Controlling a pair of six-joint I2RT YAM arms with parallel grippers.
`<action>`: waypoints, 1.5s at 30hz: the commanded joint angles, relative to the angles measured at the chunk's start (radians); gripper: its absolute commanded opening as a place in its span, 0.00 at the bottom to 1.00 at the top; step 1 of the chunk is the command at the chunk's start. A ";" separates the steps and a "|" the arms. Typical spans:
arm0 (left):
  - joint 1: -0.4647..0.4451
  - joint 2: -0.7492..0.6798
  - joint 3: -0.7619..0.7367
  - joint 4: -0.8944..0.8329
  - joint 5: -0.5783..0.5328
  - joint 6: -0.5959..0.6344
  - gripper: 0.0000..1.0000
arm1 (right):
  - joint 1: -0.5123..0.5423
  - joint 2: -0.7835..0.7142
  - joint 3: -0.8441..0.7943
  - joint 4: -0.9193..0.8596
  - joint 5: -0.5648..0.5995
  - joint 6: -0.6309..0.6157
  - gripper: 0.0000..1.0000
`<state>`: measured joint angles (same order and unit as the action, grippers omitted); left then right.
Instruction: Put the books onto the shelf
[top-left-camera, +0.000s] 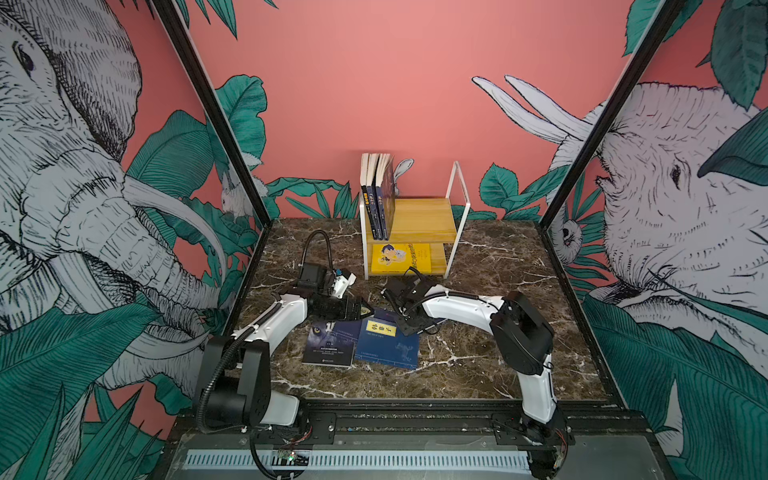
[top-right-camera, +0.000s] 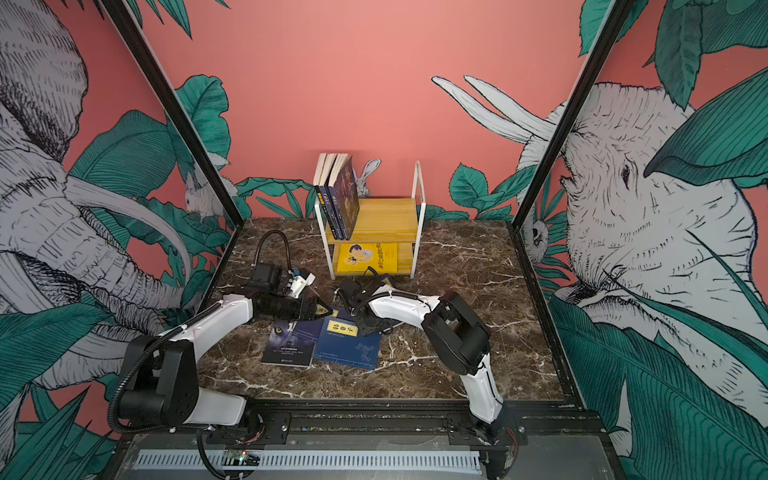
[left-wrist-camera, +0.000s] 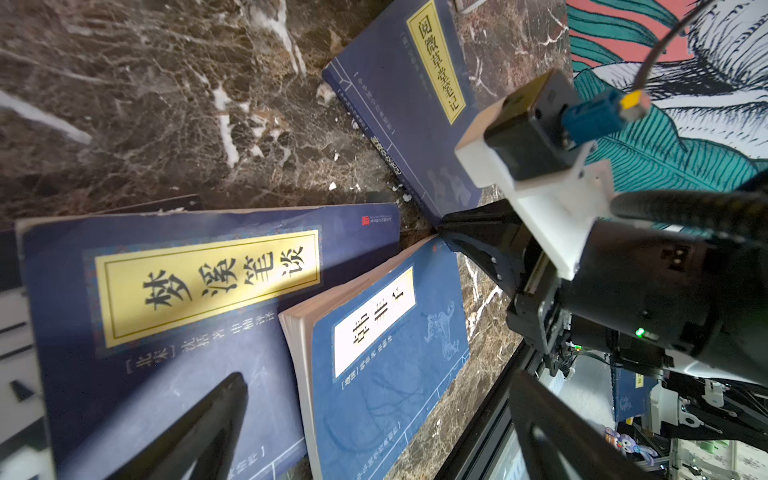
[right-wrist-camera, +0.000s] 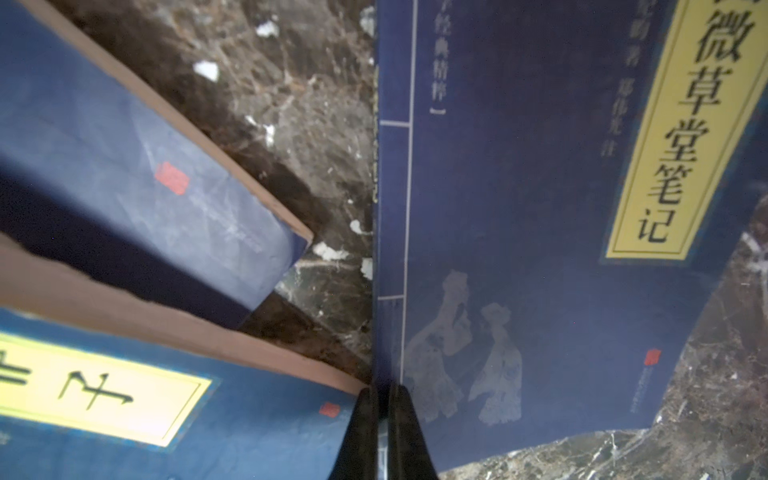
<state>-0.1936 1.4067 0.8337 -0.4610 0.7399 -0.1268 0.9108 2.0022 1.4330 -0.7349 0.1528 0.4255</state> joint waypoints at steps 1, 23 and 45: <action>0.006 -0.051 0.008 0.045 0.011 -0.035 1.00 | -0.023 -0.029 -0.089 -0.028 -0.028 -0.003 0.00; -0.247 0.225 0.206 0.286 -0.275 -0.074 1.00 | -0.369 -0.651 -0.731 0.473 -0.276 0.427 0.39; -0.295 0.518 0.280 0.450 -0.245 -0.245 0.99 | -0.409 -0.536 -0.988 1.080 -0.389 0.800 0.47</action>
<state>-0.4927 1.9118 1.1213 -0.0448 0.4786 -0.3225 0.5045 1.4334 0.4671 0.2638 -0.2344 1.1248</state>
